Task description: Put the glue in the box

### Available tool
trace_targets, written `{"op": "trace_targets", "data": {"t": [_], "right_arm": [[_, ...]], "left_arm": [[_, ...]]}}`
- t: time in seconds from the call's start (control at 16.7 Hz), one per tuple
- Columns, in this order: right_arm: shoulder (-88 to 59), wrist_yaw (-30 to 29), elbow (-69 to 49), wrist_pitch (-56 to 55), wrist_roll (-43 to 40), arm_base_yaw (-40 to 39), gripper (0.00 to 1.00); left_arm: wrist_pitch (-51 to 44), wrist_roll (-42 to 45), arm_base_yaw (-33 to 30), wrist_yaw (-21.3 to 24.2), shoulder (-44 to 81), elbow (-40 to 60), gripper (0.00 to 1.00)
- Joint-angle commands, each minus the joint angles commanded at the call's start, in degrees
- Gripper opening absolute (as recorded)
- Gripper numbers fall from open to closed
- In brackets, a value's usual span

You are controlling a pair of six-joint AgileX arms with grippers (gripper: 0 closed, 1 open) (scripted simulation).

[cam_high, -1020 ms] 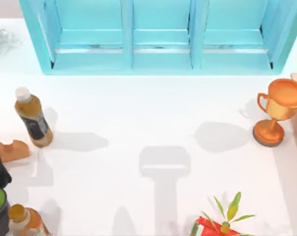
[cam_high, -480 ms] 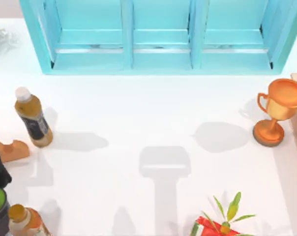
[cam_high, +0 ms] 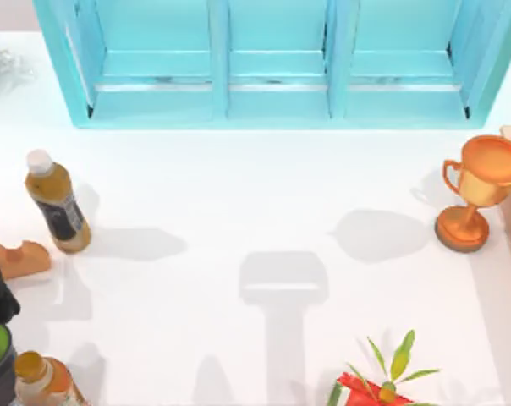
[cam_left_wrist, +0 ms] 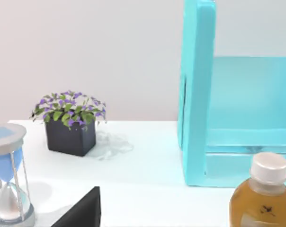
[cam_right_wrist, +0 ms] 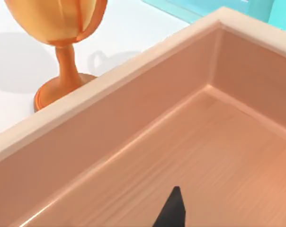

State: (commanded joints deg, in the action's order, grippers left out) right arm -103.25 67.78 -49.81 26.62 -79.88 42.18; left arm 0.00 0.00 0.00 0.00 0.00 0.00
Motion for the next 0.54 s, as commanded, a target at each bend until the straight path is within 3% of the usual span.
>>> {"op": "trace_targets", "data": {"t": [0.18, 0.54], "right_arm": [[0.00, 0.00, 0.00, 0.00, 0.00, 0.00, 0.98], [0.00, 0.00, 0.00, 0.00, 0.00, 0.00, 1.00]], "left_arm": [[0.00, 0.00, 0.00, 0.00, 0.00, 0.00, 1.00], [0.00, 0.00, 0.00, 0.00, 0.00, 0.00, 1.00]]}}
